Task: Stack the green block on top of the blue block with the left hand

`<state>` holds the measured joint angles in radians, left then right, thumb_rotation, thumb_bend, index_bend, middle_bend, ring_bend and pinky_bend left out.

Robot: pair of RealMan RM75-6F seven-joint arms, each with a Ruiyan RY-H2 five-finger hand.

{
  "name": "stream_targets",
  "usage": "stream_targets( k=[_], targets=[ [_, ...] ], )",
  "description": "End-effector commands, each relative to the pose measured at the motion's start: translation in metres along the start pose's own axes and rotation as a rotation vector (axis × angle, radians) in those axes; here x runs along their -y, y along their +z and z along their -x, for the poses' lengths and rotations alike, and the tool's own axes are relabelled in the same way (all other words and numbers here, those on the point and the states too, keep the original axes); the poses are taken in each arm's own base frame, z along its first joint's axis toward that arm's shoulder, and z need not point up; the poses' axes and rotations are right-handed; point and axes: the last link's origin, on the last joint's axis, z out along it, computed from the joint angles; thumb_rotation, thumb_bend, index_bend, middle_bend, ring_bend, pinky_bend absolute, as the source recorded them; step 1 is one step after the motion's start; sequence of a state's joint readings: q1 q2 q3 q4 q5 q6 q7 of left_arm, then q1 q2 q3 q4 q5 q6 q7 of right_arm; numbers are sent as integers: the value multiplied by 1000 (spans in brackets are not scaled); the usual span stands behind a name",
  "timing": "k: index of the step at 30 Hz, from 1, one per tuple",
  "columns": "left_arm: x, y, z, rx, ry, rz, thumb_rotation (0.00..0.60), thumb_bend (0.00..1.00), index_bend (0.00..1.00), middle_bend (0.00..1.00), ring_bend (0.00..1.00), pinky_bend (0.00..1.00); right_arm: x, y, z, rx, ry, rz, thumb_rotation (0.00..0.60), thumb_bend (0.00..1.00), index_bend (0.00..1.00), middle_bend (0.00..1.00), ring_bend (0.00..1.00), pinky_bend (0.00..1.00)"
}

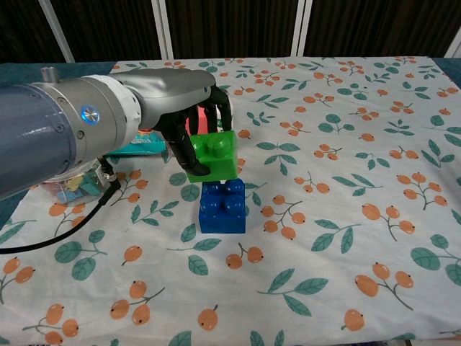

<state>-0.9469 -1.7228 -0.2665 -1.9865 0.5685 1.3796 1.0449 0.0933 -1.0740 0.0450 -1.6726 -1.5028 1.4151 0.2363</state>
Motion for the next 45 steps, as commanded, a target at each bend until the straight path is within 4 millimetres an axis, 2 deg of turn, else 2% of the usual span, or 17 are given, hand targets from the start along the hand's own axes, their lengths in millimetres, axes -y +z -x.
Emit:
stream_targets(
  k=[1,18,45],
  targets=[
    [1,0,1,1,9,-2,600,339,452,443,353,453,0,0,0,-1,0,0,600,94,0,0,0,205],
    [2,2,1,-8,10,-4,600,339,452,444,353,453,0,0,0,1,-2,1,600,94,0,0,0,205],
    [-14,16,10,29,18,-10,600,339,463,451,358,456,0,1,-1,-13,6,-6,600,94,0,0,0,205]
  ],
)
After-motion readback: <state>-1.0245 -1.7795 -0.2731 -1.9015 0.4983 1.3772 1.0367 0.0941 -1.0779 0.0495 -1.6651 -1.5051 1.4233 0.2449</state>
